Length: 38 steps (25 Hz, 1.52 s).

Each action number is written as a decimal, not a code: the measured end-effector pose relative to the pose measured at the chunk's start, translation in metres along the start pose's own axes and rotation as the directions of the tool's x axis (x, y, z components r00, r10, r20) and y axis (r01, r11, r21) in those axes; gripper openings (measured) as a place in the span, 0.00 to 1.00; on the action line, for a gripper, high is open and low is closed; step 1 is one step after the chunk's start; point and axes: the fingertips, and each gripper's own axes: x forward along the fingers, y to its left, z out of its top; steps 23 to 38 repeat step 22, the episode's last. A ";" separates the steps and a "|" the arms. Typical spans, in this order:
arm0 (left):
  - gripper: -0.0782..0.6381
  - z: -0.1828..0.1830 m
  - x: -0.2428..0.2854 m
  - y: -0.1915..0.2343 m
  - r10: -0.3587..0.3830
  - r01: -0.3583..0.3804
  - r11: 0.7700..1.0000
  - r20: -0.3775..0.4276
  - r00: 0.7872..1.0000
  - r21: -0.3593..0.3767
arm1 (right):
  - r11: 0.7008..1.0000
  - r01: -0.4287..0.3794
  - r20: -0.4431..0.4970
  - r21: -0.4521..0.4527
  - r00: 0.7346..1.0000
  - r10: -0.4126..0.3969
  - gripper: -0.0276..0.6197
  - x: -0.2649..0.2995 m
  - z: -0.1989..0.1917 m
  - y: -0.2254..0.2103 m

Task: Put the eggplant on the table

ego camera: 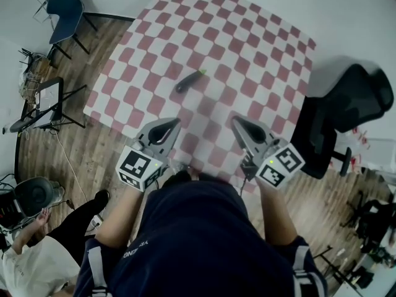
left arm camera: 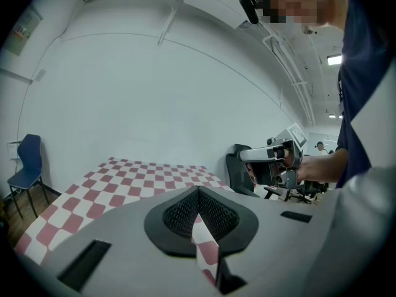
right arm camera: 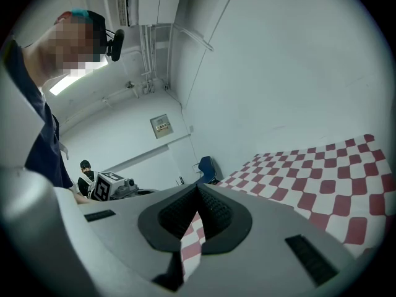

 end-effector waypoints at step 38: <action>0.15 -0.010 0.003 0.003 0.027 -0.028 0.998 -0.014 1.000 -0.049 | 1.000 0.008 -0.030 0.000 1.000 -0.008 0.07 0.001 -0.008 -0.004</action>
